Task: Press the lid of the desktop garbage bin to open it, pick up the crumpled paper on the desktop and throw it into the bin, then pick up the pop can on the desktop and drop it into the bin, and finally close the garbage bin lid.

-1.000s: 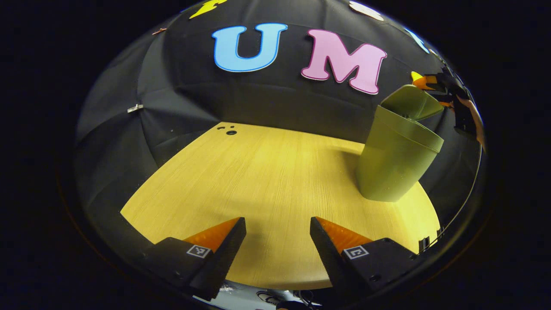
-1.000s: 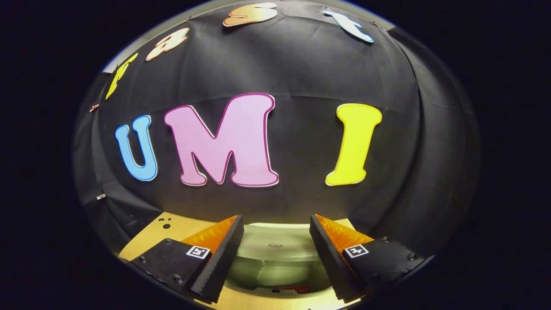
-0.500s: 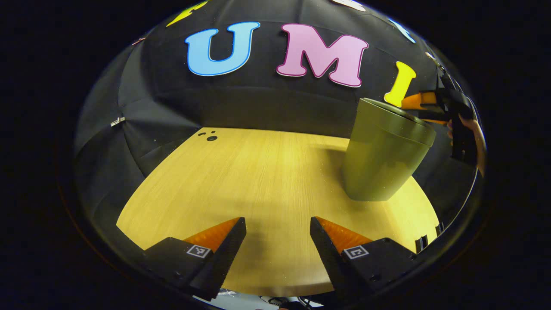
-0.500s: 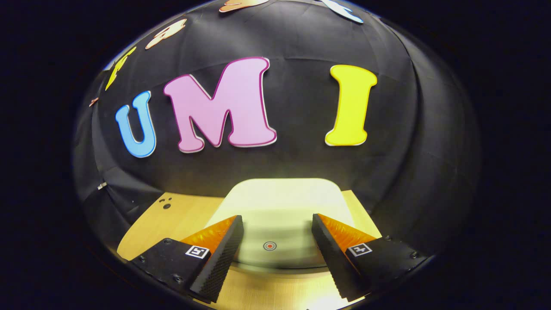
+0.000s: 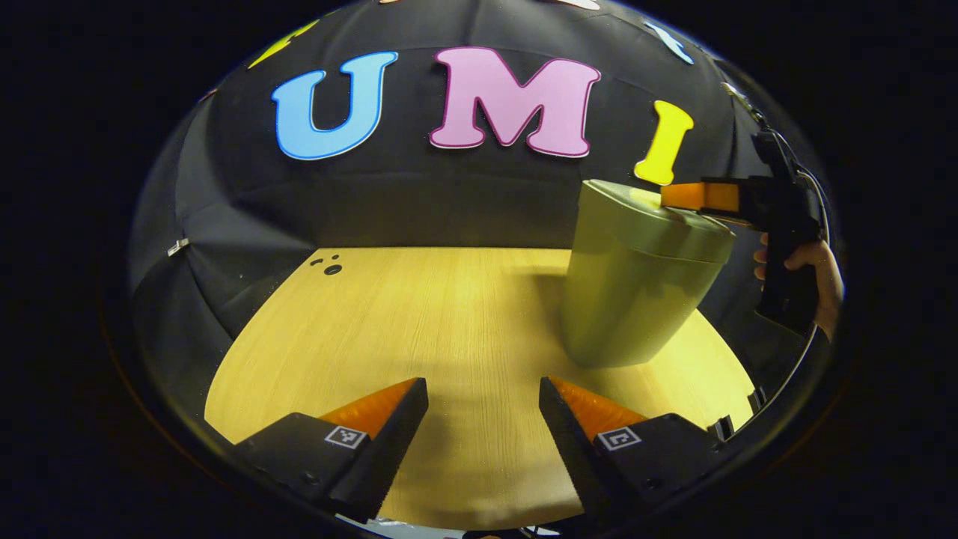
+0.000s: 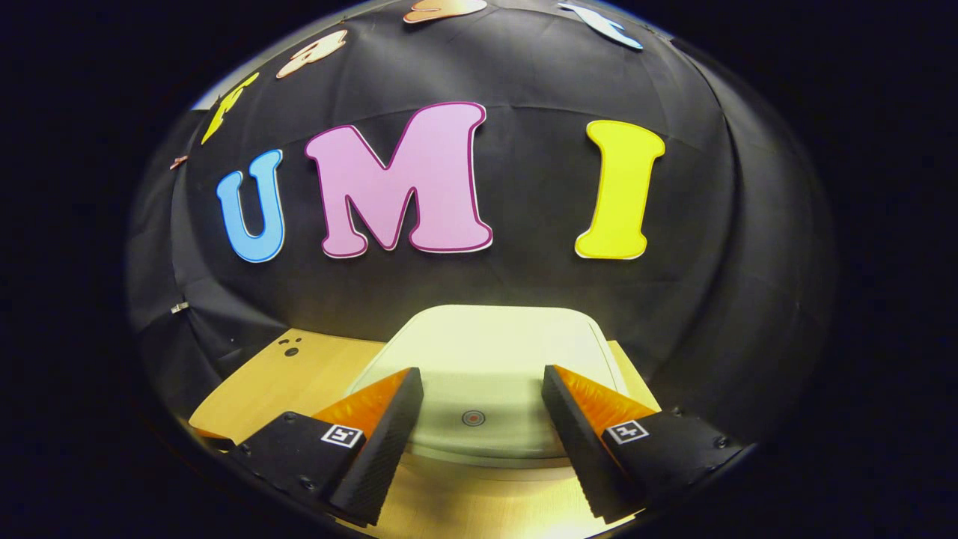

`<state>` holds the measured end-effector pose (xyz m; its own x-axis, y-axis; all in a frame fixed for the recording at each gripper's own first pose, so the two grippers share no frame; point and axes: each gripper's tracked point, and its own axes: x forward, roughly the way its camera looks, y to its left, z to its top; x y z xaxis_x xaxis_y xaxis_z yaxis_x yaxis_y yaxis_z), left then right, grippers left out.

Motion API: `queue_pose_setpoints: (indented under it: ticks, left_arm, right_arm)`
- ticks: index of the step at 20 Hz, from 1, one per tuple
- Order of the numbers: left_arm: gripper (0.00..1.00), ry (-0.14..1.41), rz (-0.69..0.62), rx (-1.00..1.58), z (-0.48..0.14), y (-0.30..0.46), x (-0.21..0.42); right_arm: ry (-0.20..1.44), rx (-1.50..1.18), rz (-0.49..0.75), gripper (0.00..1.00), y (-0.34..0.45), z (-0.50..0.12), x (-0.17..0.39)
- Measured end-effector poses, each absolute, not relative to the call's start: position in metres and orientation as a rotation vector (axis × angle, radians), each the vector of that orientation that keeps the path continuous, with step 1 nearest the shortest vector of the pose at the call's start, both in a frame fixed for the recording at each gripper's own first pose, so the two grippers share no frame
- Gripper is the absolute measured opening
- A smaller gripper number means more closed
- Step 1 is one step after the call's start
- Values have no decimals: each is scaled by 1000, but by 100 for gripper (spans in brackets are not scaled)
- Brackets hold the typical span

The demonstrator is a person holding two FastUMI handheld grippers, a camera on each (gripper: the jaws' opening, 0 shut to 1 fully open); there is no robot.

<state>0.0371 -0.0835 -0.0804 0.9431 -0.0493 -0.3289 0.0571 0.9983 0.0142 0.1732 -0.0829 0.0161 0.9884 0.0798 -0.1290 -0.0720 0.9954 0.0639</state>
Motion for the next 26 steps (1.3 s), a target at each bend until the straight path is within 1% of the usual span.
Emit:
queue_pose_setpoints:
  ticks: [5,9,11,15,19,23,25,26]
  left_arm:
    - [96,281,-100,54,-63,-71,29]
    - [96,172,-119,57,-28,-48,10]
    - [96,117,-116,58,-10,-32,-2]
    - [96,18,-80,40,18,1,-29]
    - [95,-59,-70,-6,32,21,-54]
    - [96,-96,-49,15,24,30,-73]
    - [95,-83,-40,-9,6,30,-86]
    - [96,-65,-60,-31,-3,23,-93]
  right_arm:
    - [87,66,70,100,-83,22,169]
    - [145,74,-13,100,-86,21,155]
    - [146,89,-39,100,-81,26,141]
    - [14,89,-54,100,-58,60,85]
    - [-83,76,-50,100,-27,69,26]
    - [-55,89,-17,100,7,41,-22]
    - [-19,84,-4,100,21,19,-38]
    - [11,84,3,100,28,6,-44]
